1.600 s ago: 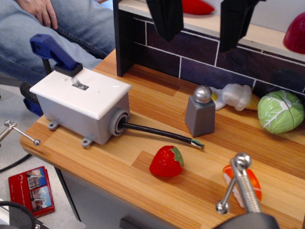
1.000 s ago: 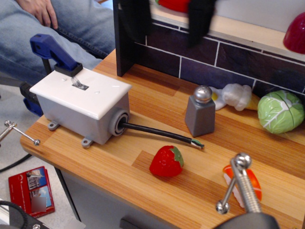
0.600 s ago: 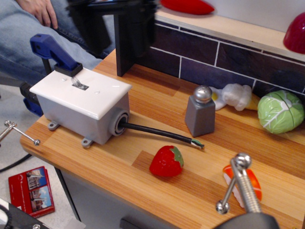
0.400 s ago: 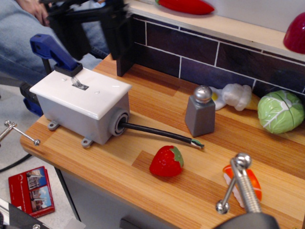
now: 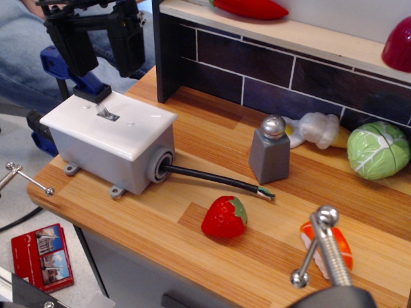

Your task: Move light switch to the right

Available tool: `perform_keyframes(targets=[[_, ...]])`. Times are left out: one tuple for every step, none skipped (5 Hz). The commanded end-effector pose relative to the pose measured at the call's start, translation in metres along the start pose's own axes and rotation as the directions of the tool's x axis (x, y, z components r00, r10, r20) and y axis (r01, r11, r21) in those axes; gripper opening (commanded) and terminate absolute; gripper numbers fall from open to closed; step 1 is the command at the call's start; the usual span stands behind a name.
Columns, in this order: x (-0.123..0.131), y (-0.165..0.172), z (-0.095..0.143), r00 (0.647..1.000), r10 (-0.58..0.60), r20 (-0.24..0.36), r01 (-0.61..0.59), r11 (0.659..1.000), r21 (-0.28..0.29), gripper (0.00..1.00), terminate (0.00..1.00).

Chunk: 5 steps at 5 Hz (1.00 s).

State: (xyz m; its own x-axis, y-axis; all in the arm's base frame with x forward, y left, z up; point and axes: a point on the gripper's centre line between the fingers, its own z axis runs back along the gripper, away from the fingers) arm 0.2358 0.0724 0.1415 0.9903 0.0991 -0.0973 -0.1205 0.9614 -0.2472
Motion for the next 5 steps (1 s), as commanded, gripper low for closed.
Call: perform_keyframes(targets=[[0.002,0.000,0.013,0.999,-0.011,0.047,0.010,1.000,0.017,1.00,0.00],[0.026,0.028,0.001,0.998,0.028,0.062,-0.030,0.999,0.031,1.00,0.00],[0.034,0.045,-0.009,0.998,-0.003,0.061,-0.001,0.998,0.061,1.00,0.00],[0.036,0.055,-0.014,0.999,-0.012,0.051,0.008,0.998,0.064,1.00,0.00],[0.037,0.056,-0.025,0.999,-0.017,0.051,0.013,0.997,0.080,1.00,0.00]])
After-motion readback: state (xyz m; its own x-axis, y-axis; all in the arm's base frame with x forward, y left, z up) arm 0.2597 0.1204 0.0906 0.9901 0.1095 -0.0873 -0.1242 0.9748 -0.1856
